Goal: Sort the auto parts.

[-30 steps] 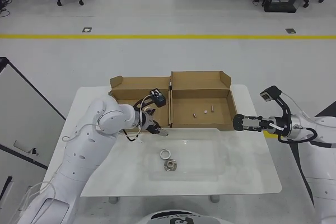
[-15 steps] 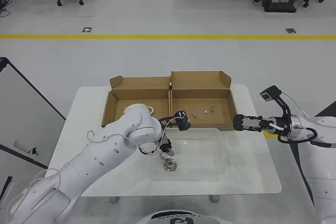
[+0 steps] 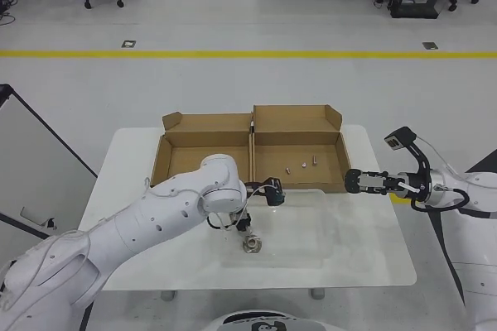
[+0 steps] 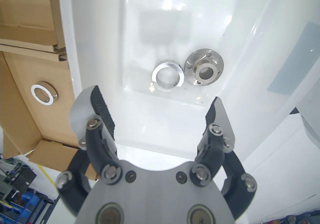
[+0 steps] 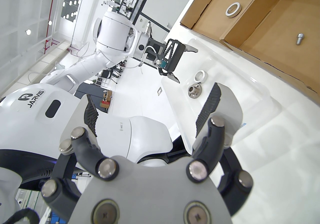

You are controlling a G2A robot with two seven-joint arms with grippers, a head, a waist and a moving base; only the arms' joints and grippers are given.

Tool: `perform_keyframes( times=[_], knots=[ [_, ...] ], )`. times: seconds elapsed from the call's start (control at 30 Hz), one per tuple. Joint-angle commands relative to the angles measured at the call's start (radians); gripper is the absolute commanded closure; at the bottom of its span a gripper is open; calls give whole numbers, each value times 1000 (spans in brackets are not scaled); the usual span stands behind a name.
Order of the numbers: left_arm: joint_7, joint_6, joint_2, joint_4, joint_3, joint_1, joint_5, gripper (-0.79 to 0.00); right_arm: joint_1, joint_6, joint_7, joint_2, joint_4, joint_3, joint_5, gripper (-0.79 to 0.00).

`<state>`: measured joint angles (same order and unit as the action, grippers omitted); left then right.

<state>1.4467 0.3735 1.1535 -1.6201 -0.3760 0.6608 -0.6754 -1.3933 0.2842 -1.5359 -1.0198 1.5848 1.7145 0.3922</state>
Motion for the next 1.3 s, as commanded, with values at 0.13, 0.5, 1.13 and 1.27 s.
perform_keyframes(
  times=[0.13,0.5,1.13,1.27],
  knots=[
    [-21,21,14,66,59,-41,46,-489,0,0,0,0,0,0,0,-785],
    [-40,29,64,173,106,-63,35,-413,0,0,0,0,0,0,0,-785],
    [-66,66,134,295,182,-92,60,-366,0,0,0,0,0,0,0,-785],
    [-71,71,141,312,204,-107,74,-357,0,0,0,0,0,0,0,-785]
  ],
)
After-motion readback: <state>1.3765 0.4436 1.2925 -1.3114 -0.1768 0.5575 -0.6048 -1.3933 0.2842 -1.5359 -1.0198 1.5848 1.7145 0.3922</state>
